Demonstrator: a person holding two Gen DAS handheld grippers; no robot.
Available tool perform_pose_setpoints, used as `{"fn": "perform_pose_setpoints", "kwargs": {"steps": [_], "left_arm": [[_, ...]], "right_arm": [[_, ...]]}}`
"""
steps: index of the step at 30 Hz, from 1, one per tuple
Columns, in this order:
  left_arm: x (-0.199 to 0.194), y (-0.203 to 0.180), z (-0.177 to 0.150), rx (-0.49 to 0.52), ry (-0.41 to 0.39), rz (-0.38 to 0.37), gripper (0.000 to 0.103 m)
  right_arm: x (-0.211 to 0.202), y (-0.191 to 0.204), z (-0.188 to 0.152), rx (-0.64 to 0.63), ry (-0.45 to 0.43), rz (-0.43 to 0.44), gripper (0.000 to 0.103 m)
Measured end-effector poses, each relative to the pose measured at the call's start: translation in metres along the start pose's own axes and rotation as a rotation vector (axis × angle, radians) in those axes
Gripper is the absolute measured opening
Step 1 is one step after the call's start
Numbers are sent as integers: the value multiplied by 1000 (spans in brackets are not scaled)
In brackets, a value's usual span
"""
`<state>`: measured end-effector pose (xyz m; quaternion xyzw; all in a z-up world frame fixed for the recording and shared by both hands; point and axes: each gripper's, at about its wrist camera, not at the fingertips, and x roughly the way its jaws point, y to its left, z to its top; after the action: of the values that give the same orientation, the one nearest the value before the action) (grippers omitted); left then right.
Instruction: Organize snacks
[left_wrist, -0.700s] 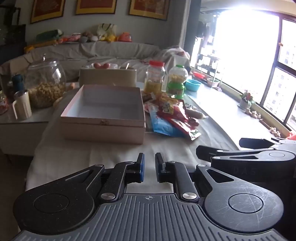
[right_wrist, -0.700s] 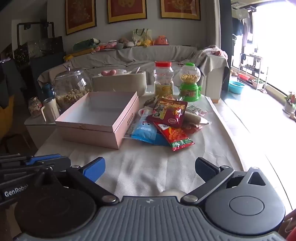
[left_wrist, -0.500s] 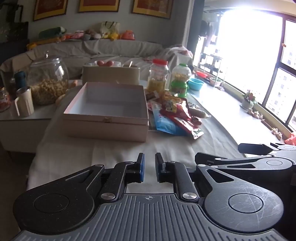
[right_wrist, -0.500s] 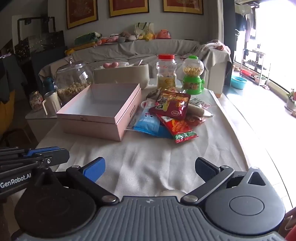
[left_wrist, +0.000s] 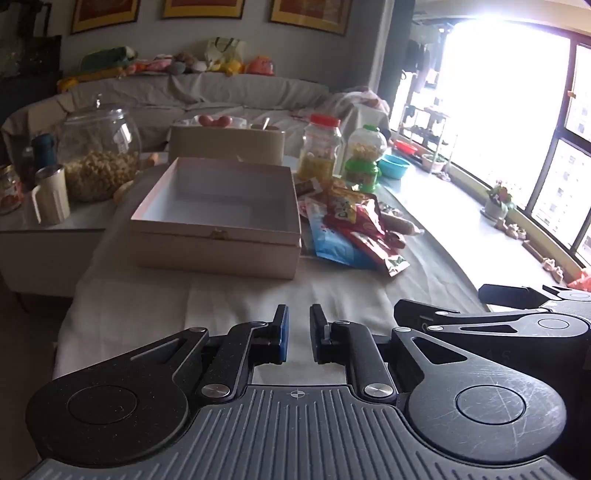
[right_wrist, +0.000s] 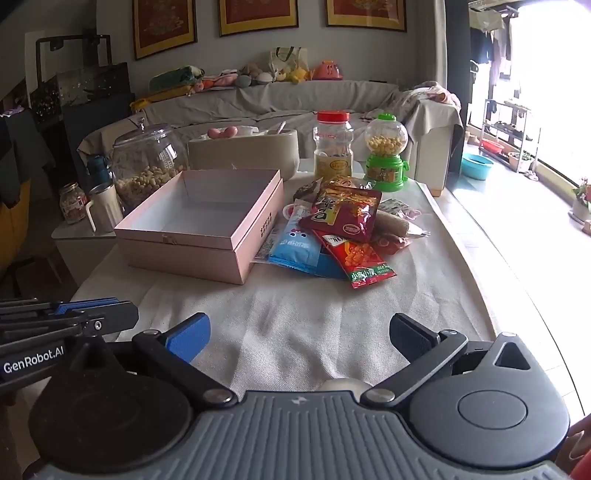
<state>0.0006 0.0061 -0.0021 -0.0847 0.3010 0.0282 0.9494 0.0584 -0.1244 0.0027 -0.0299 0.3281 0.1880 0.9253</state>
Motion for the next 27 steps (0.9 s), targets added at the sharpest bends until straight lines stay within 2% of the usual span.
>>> {"fn": "perform_pose_setpoints", "kwargs": {"steps": [27], "left_arm": [[-19,-9,2,39,-78,-35,15]], "right_arm": [[-23,0,2,16,-74,2,103]]}}
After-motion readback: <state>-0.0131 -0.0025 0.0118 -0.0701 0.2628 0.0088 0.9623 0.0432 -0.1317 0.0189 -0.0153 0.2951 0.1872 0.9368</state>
